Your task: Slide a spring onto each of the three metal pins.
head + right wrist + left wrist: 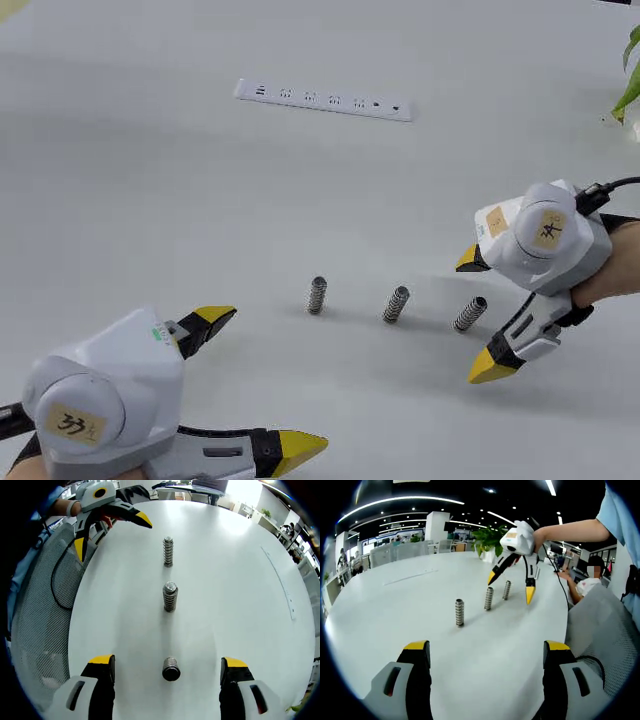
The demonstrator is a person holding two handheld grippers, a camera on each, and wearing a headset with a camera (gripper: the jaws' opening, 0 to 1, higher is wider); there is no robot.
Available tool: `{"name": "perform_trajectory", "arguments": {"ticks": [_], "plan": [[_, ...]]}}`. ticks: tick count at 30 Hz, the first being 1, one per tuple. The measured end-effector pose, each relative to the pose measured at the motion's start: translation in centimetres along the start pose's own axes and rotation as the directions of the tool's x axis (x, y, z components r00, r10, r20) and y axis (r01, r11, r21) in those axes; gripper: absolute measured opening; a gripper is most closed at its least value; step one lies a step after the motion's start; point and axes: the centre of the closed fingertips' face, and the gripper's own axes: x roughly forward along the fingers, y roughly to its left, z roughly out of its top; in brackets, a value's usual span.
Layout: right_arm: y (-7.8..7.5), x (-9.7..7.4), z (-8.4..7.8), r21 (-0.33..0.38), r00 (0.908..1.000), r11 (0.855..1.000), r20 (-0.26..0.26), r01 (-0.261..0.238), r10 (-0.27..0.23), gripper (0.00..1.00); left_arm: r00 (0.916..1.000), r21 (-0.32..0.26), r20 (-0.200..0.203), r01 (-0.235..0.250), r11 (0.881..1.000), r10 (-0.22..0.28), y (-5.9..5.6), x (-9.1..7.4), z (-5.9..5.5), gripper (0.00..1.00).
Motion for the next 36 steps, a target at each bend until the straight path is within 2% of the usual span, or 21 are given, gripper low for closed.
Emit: {"name": "perform_trajectory", "arguments": {"ticks": [3,5,7,13,17,26,28,32,36], "plan": [[-0.2,-0.1,0.5,0.036,0.9981,0.999,0.046,0.04,-0.041,1.0,1.0,0.005,-0.002,0.001,1.0,-0.001,0.0,-0.1,0.1,0.92],[-0.5,-0.4,0.6,0.048,0.9943,0.996,0.07,0.077,-0.08,1.0,1.0,0.008,-0.001,0.003,1.0,-0.003,0.0,-0.1,0.2,0.92],[-0.8,-0.5,0.7,0.07,0.9922,0.995,0.092,0.077,-0.083,1.0,1.0,0.011,-0.001,0.001,1.0,-0.001,0.0,-0.2,0.3,0.92],[0.4,-0.9,0.6,0.117,0.9851,0.989,0.138,0.087,-0.103,1.0,1.0,0.007,0.004,-0.008,1.0,0.008,0.3,-0.3,0.4,0.92],[0.6,-1.5,0.4,0.184,0.9693,0.978,0.207,0.094,-0.132,1.0,0.9998,0.009,0.009,-0.015,1.0,0.015,0.4,-0.3,0.6,0.92],[1.7,-2.2,-0.8,0.287,0.9414,0.95,0.268,0.124,-0.204,1.0,0.9997,0.007,0.014,-0.021,1.0,0.021,0.8,-0.3,1.2,0.92],[1.8,-2.5,-1.1,0.316,0.9297,0.937,0.279,0.147,-0.24,1.0,0.9995,0.009,0.014,-0.027,1.0,0.027,0.9,-0.4,1.4,0.92],[2.8,-3.2,-1.4,0.373,0.9043,0.915,0.32,0.154,-0.283,1.0,0.9996,0.014,0.007,-0.028,1.0,0.028,1.1,-0.5,1.3,0.92],[3.9,-3.8,-2.0,0.408,0.889,0.897,0.328,0.172,-0.319,1.0,0.9997,0.024,-0.001,-0.023,0.999,0.023,1.0,-0.6,1.3,0.92]]}}
